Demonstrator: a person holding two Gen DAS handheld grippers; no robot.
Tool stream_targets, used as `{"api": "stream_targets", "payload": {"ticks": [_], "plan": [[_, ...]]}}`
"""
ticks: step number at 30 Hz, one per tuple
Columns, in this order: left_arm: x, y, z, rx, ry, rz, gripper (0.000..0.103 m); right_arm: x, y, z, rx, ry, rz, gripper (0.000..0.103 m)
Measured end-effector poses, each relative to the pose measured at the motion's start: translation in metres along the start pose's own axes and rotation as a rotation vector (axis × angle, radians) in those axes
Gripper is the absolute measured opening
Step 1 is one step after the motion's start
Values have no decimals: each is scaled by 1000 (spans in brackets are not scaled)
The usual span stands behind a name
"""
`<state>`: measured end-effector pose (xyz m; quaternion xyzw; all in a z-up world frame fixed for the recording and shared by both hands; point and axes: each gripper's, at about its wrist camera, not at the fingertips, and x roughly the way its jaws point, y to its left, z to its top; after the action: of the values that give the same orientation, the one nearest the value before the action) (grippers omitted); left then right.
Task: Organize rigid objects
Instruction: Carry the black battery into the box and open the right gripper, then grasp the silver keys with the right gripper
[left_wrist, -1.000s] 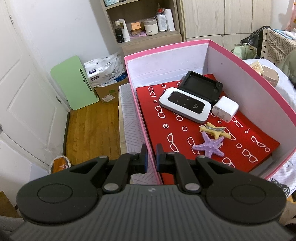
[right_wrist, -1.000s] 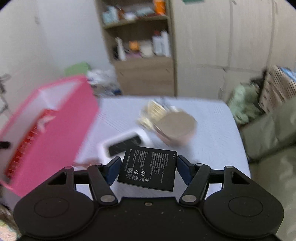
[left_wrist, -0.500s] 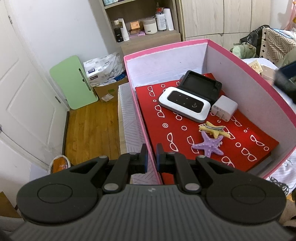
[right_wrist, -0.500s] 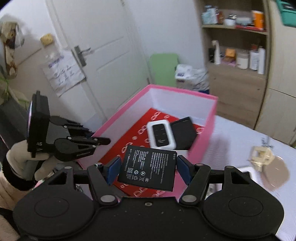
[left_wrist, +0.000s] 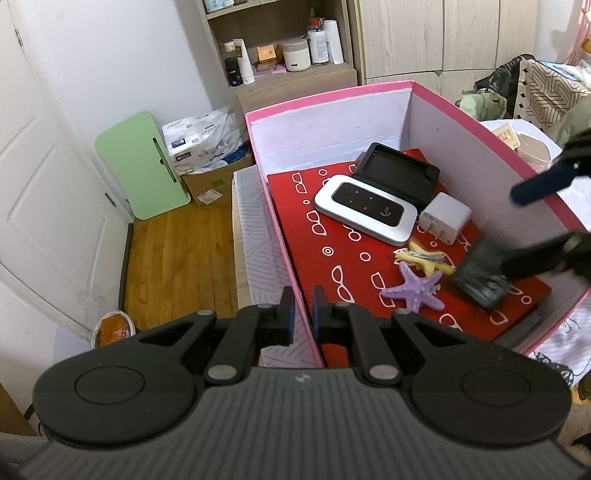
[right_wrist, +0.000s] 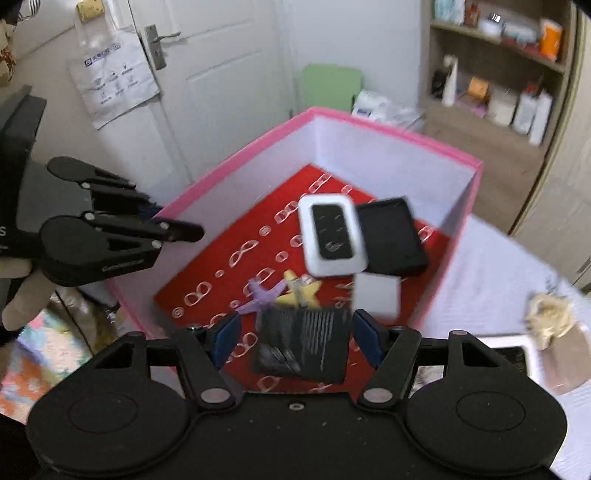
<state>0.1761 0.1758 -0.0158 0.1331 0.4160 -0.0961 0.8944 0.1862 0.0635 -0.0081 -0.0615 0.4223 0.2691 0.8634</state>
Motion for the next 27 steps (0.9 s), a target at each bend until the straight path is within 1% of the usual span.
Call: {"api": "stream_targets", "payload": {"ticks": [2,4,6,8,11,13,14,16,18,20,24,27], "plan": [[0,0,0,0,-2,-1,8,-17,-9,-1,33,-39,38,78],[0,1,-1,-5,-5,-3,9,-34,-19,-4,72,-80,40,78],[0,3,0,-12,-6,-9,9,-50,-29,-9,94,-133,15,78],[1,4,-1,-16,-5,-13,9,-61,-41,-18,115,-178,-32,78],[0,4,-2,-16,-8,-14,9,-68,-61,-33,157,-216,-90,78],[-1,4,-2,-17,-9,-16,9,-65,-73,-44,197,-206,-120,72],[-1,4,-2,-18,-9,-16,9,-62,-78,-49,219,-190,-126,65],[-1,4,-2,-19,-9,-16,9,-54,-90,-62,272,-151,-127,62],[-1,4,-2,-19,-8,-16,9,-44,-99,-73,320,-124,-108,58],[-1,4,-2,-19,-7,-17,9,-32,-103,-83,351,-96,-90,57],[0,3,-1,-14,-4,-12,9,-8,-105,-94,345,-44,-91,57],[0,2,-1,-14,-1,-8,9,11,-105,-94,307,-26,-158,57]]}}
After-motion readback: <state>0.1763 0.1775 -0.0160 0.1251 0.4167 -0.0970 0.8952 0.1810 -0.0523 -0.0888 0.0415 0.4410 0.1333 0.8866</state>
